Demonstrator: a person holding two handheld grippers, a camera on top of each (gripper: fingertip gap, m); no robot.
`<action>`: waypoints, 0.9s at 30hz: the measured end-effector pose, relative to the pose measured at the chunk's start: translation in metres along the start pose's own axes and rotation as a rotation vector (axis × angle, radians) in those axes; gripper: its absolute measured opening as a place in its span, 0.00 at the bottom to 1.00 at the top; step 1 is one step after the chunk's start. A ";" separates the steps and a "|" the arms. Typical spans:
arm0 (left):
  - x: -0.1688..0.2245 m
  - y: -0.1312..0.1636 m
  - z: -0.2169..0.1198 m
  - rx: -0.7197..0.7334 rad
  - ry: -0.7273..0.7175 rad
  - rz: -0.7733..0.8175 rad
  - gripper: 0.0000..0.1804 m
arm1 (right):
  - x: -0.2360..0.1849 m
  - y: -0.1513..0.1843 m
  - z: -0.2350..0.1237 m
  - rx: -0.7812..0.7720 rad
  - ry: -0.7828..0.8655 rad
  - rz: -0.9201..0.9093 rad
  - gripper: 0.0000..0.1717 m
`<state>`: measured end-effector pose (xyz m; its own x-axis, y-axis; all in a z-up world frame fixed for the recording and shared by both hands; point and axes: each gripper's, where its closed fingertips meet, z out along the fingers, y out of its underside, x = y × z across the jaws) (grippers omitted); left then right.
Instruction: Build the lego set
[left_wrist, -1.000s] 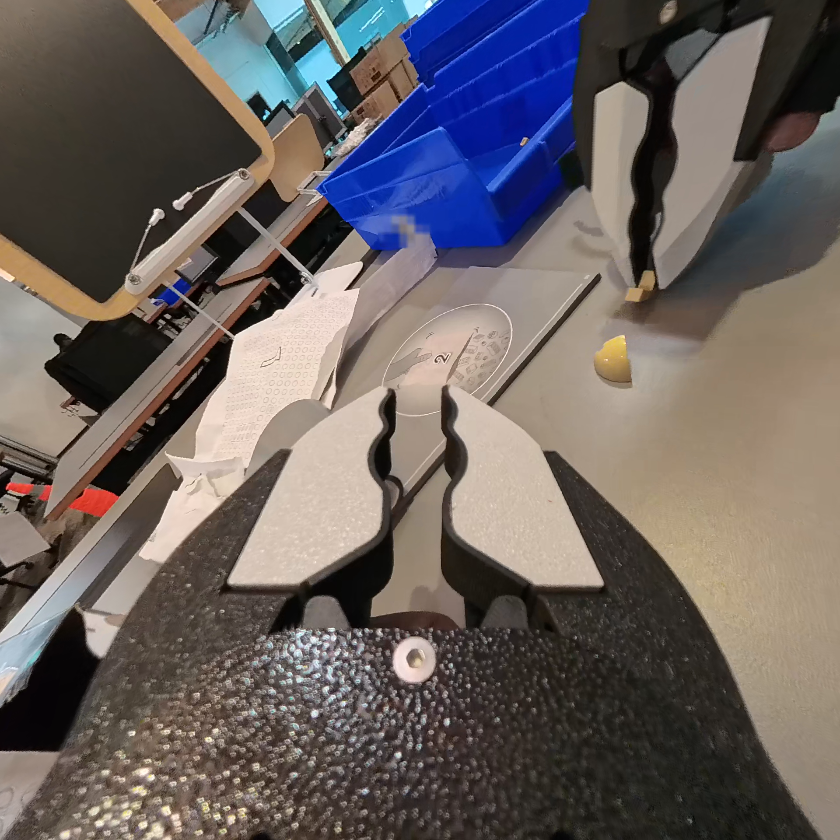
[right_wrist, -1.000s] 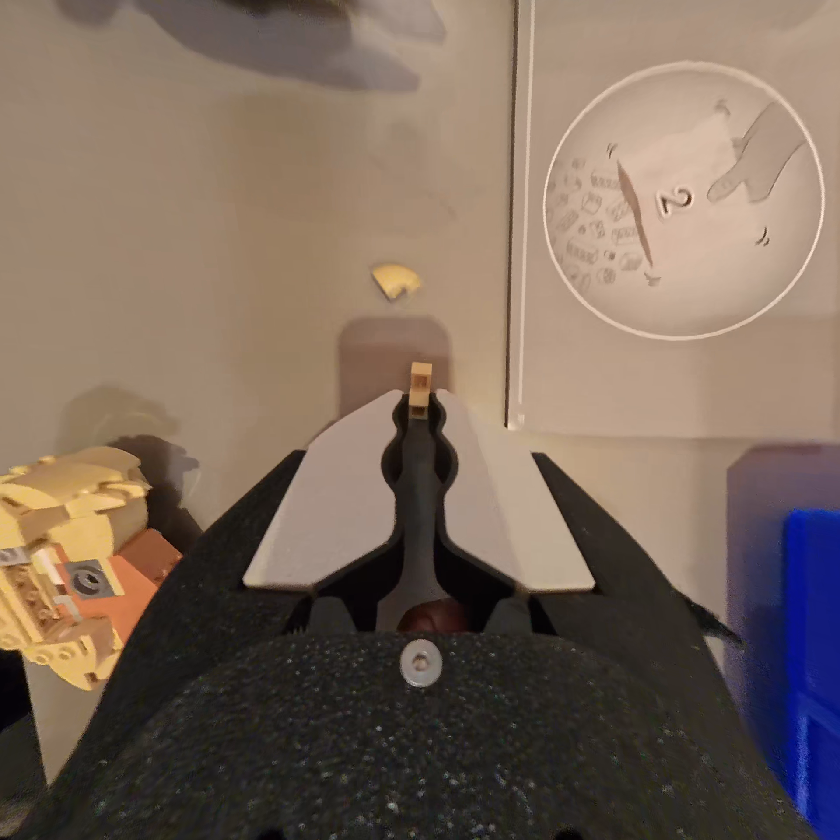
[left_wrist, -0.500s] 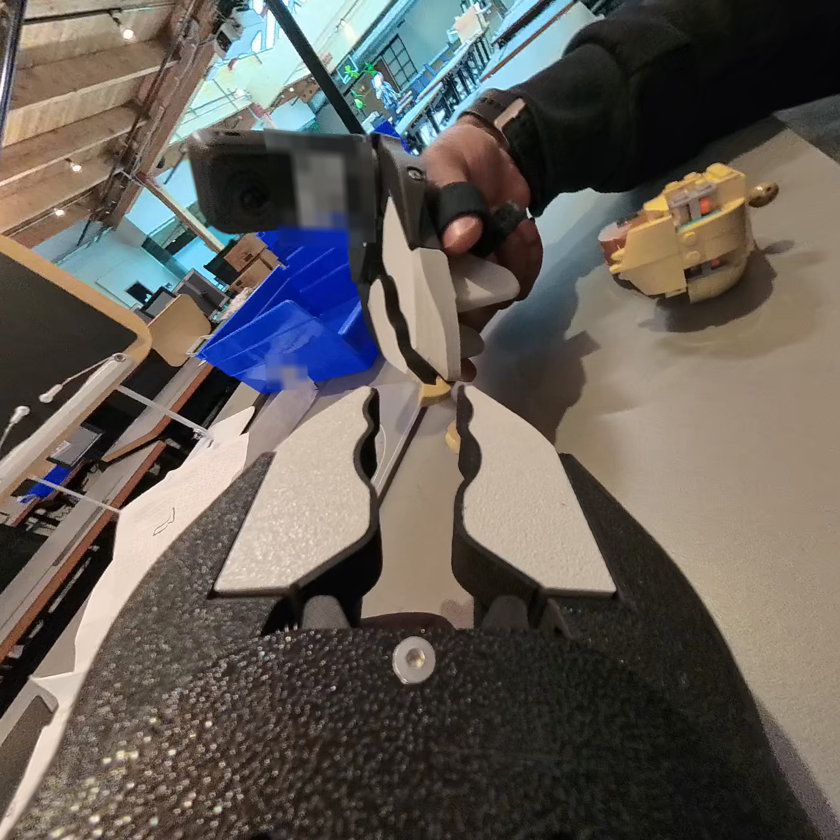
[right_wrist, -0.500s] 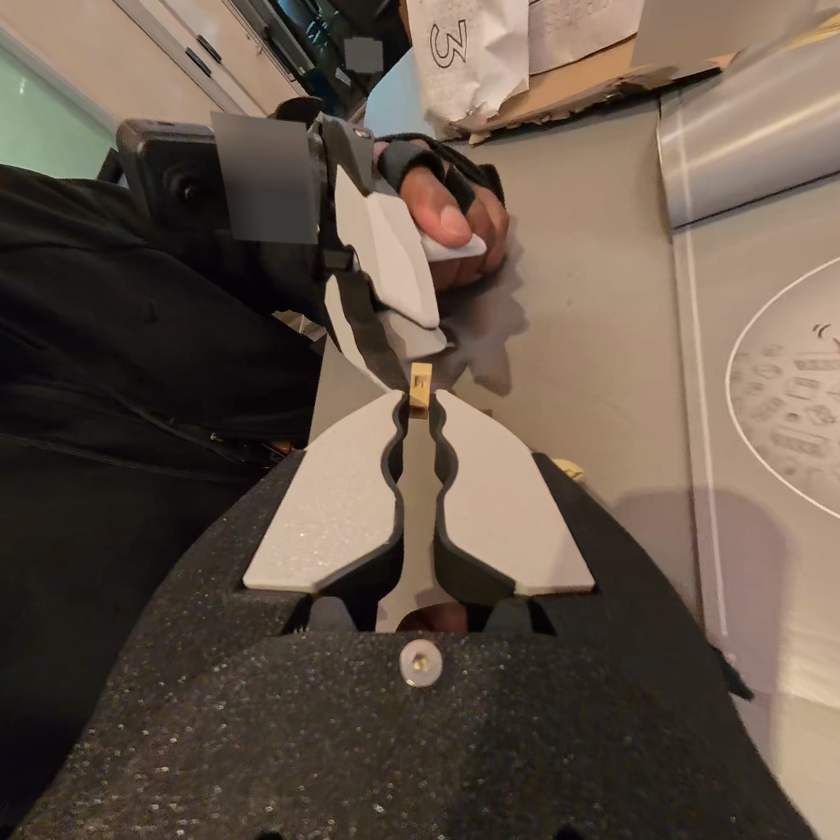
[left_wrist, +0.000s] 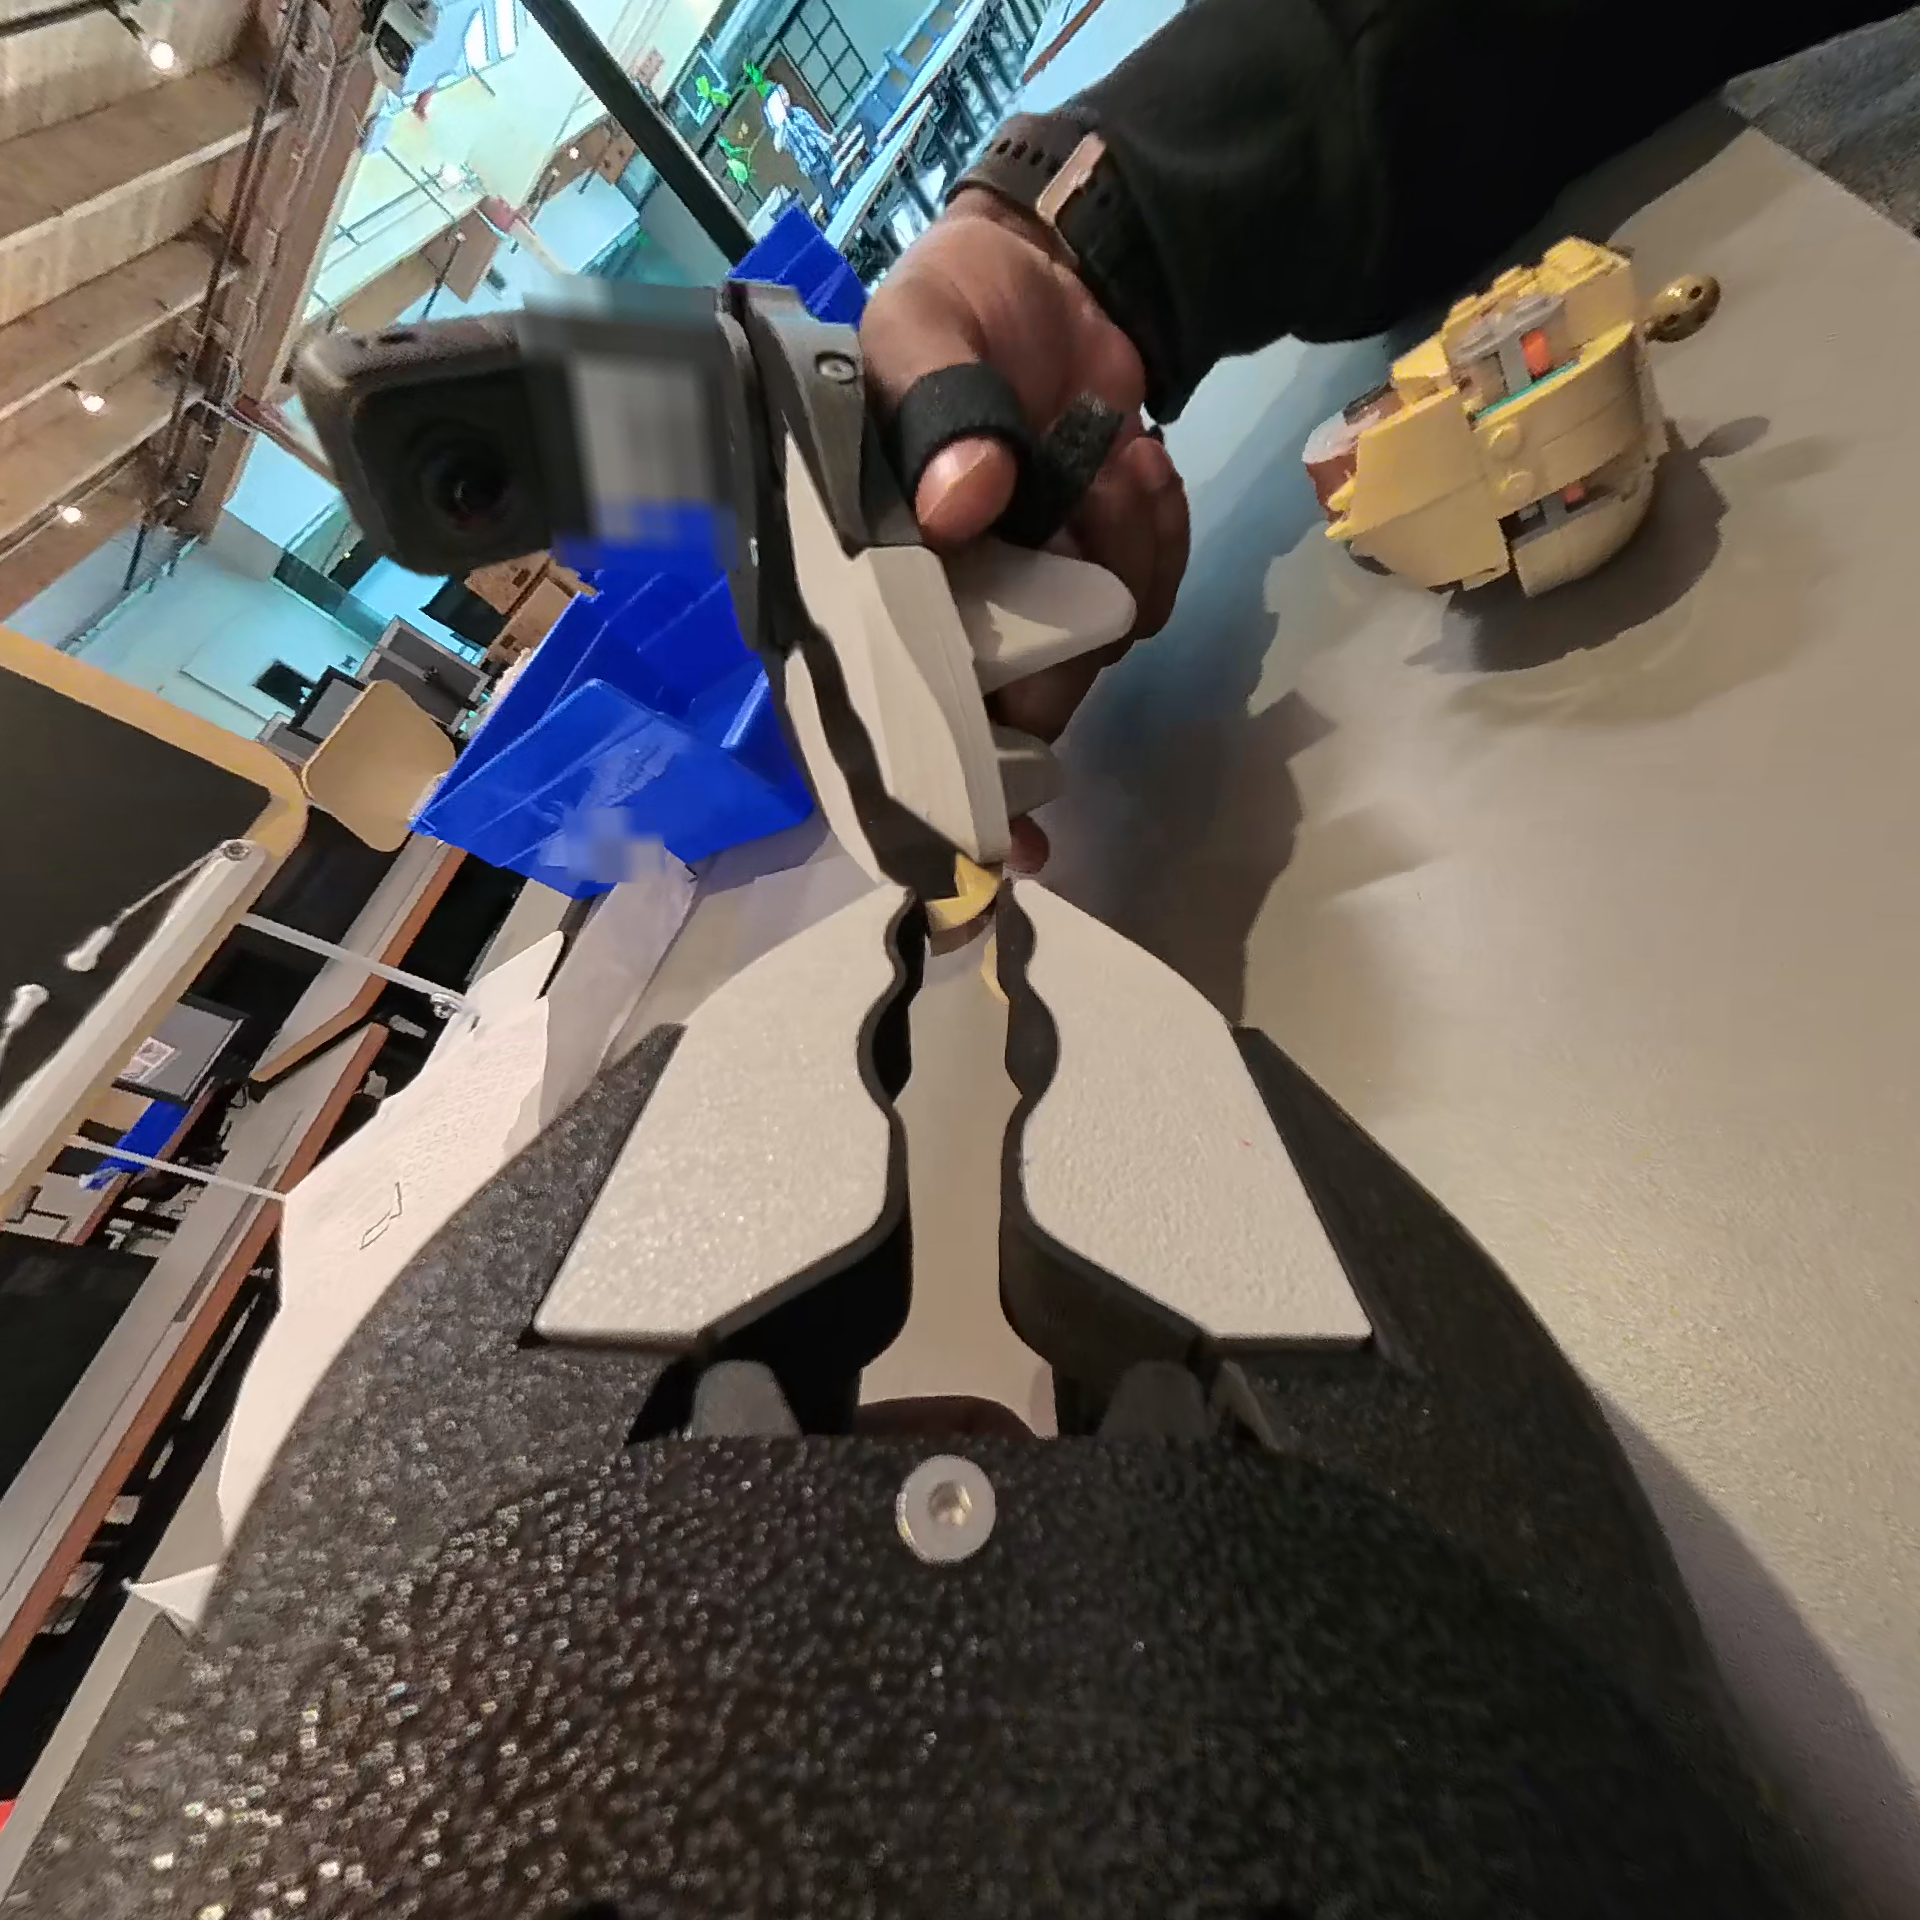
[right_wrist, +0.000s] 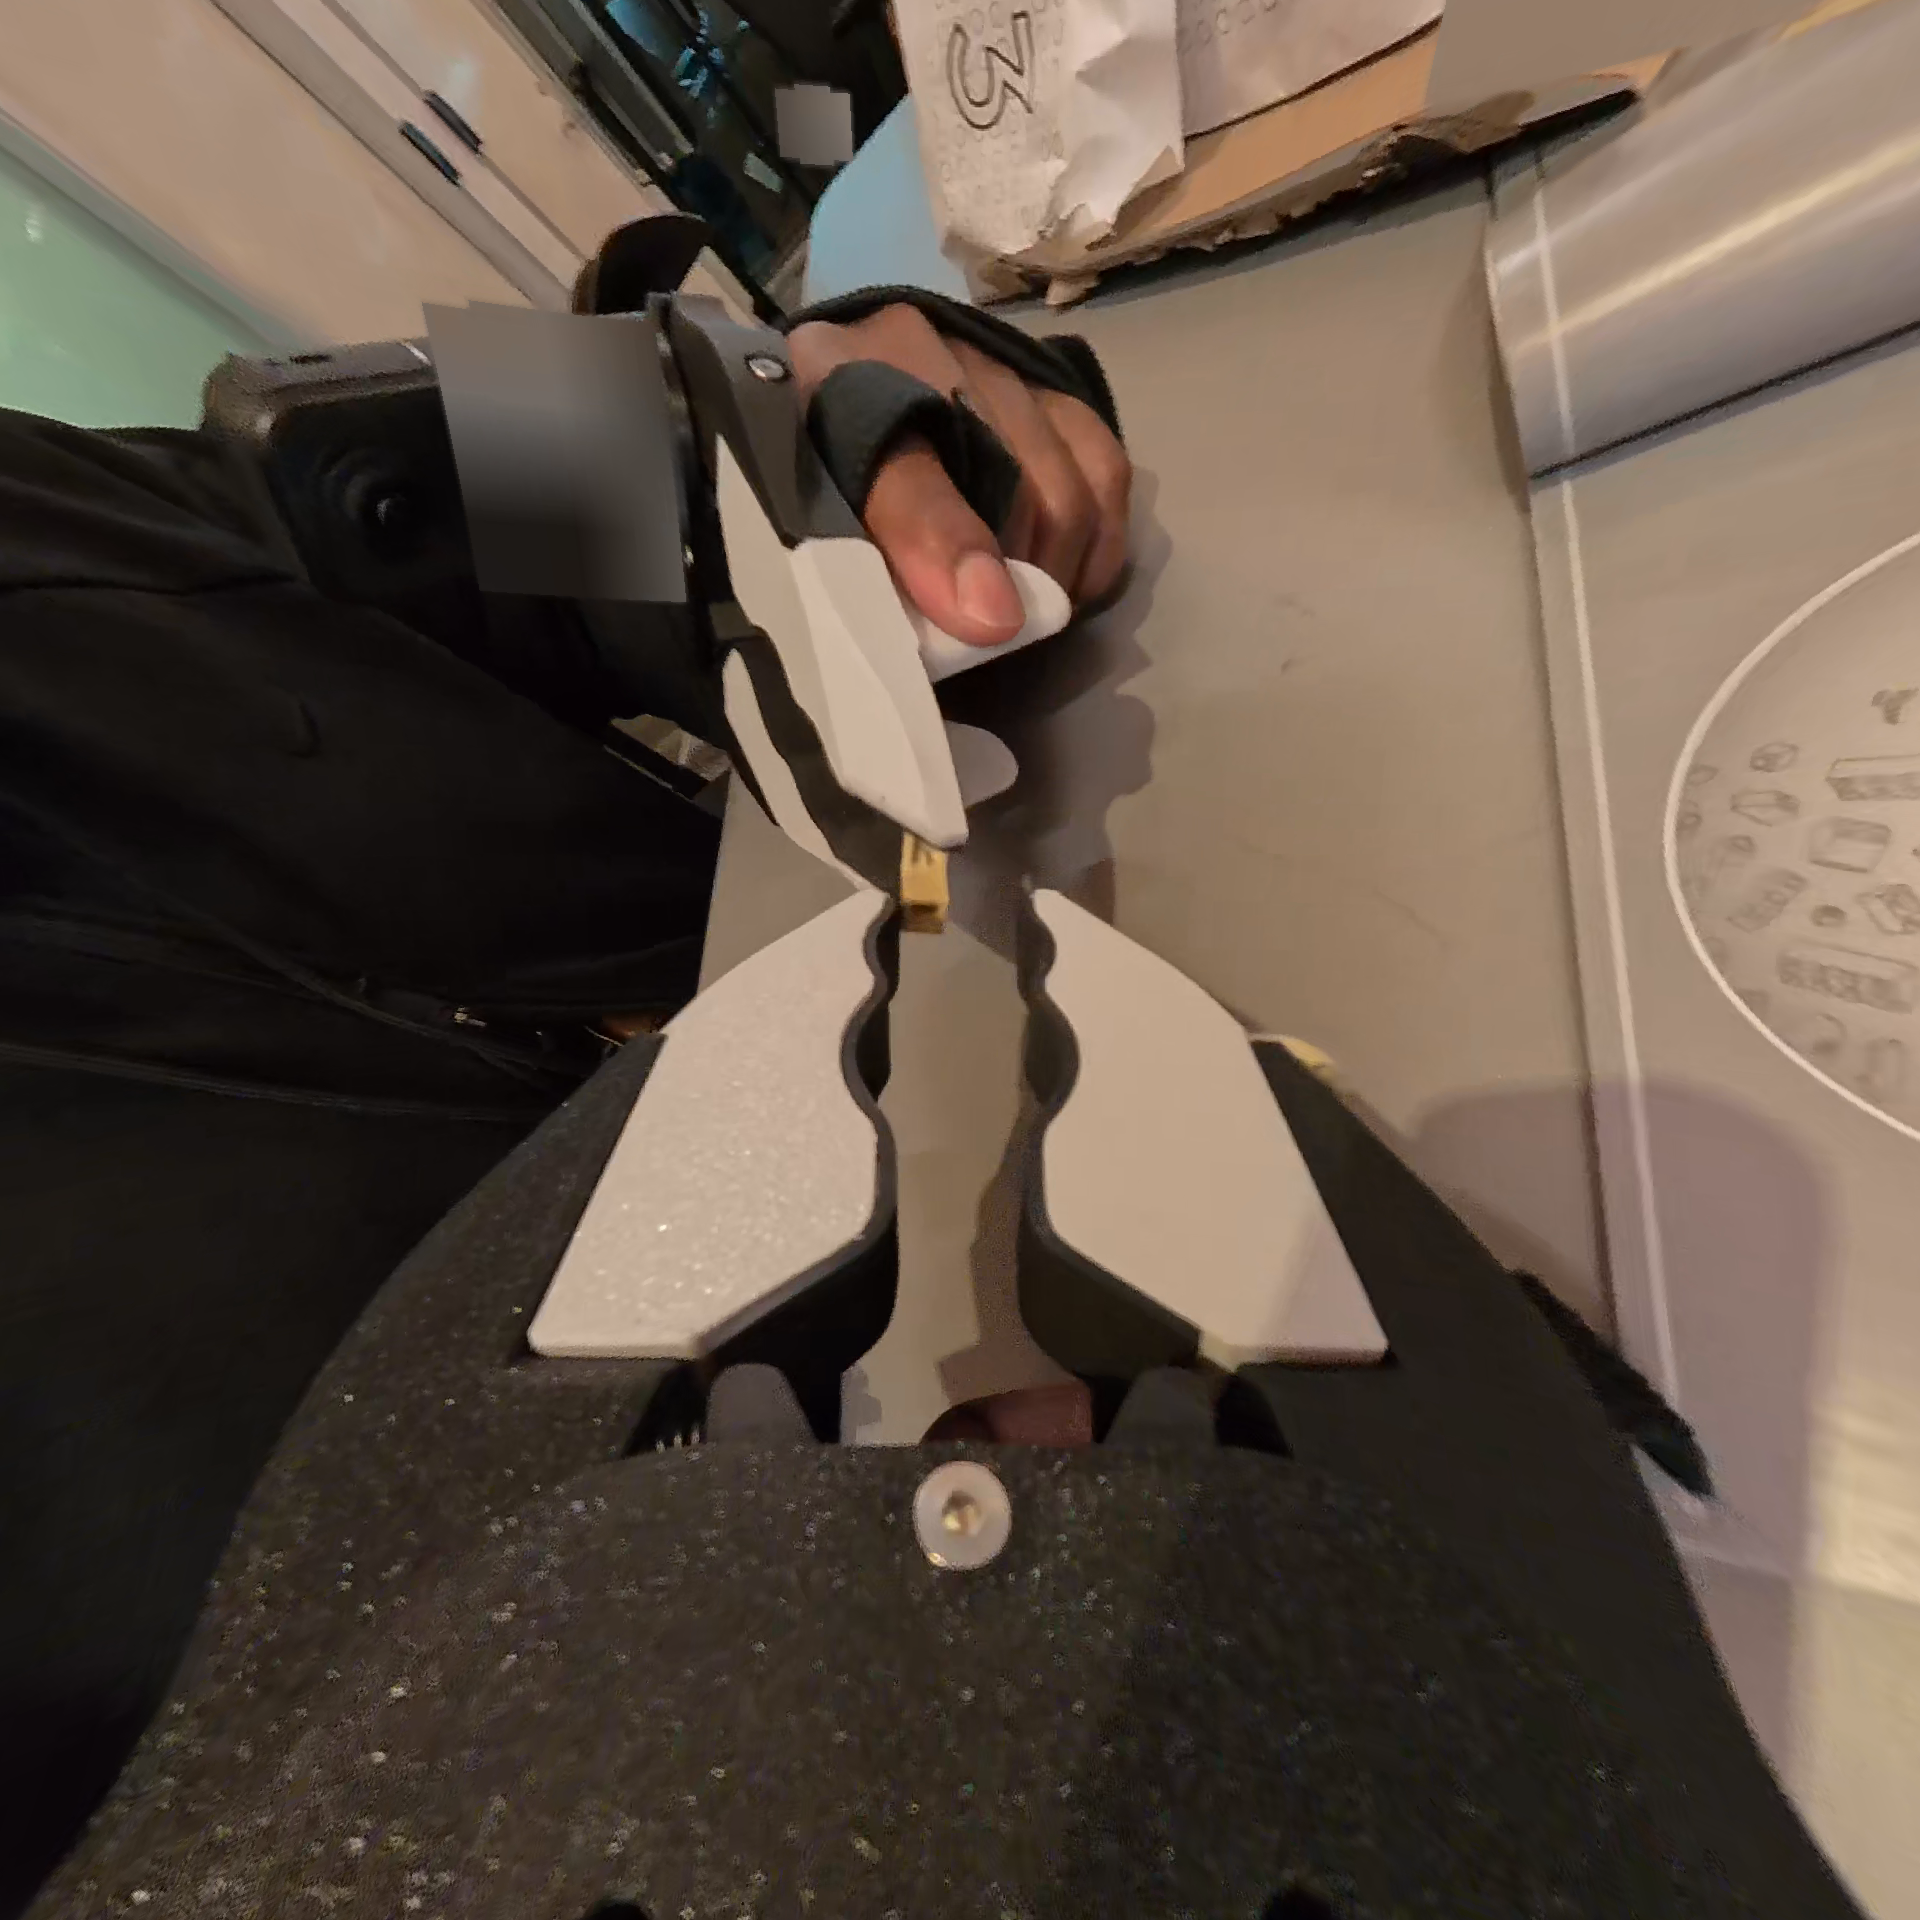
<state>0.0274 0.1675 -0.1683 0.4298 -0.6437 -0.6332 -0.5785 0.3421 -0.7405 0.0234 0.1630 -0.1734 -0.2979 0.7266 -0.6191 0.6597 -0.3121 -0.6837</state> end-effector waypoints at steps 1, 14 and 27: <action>-0.001 0.000 0.000 0.001 -0.003 -0.013 0.07 | 0.002 0.001 -0.003 -0.003 0.031 -0.005 0.15; -0.005 0.006 0.002 -0.045 -0.018 -0.093 0.07 | -0.032 0.082 -0.089 -0.060 0.582 -0.178 0.21; -0.009 0.001 -0.003 -0.036 -0.049 -0.083 0.07 | -0.071 0.092 -0.048 -0.280 0.487 -0.434 0.33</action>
<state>0.0213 0.1718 -0.1630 0.5104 -0.6339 -0.5811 -0.5636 0.2638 -0.7828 0.1391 0.1119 -0.1736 -0.2744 0.9613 -0.0251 0.7232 0.1891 -0.6642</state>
